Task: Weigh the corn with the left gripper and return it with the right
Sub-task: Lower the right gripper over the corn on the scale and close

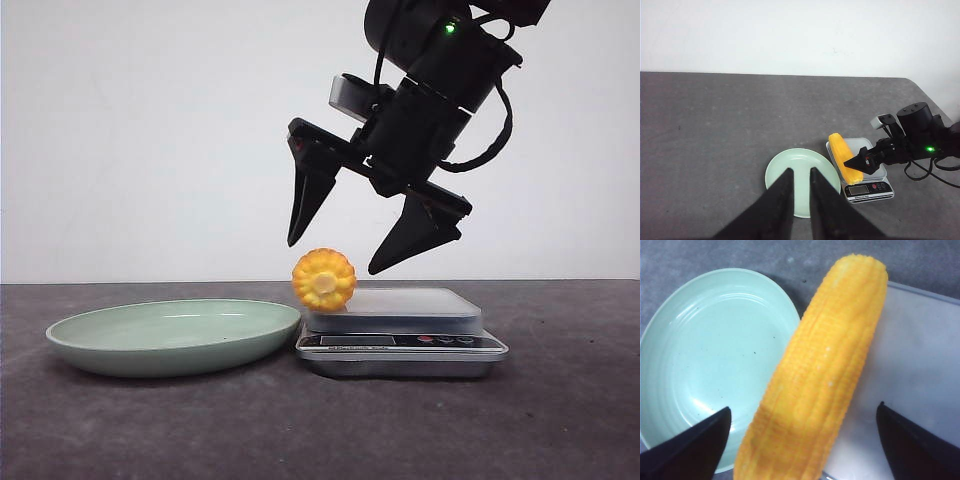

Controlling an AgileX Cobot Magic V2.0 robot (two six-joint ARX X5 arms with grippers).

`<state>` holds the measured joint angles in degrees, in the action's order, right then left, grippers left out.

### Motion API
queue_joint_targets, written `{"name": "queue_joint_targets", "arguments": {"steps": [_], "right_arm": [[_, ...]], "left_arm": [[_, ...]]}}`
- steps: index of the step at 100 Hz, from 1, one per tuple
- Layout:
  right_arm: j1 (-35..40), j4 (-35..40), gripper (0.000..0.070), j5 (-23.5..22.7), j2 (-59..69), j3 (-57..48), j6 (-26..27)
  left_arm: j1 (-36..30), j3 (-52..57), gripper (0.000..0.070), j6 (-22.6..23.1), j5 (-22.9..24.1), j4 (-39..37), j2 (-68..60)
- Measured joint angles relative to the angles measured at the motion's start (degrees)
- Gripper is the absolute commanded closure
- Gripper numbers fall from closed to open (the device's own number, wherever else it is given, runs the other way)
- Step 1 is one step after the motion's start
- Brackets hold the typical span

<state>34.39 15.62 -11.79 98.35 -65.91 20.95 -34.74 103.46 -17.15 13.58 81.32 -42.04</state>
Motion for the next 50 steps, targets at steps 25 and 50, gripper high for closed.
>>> {"name": "queue_joint_targets", "arguments": {"steps": [25,50], "right_arm": [[0.3,0.2,0.0195,-0.8,3.0,-0.1,0.5],[0.5,1.0,0.0700,-1.7,3.8,-0.9,0.8]], "left_arm": [[0.0,0.0,0.0688,0.5,0.0,0.0,0.0],[0.0,0.0,0.0688,1.1,0.0,0.0,0.0]]}}
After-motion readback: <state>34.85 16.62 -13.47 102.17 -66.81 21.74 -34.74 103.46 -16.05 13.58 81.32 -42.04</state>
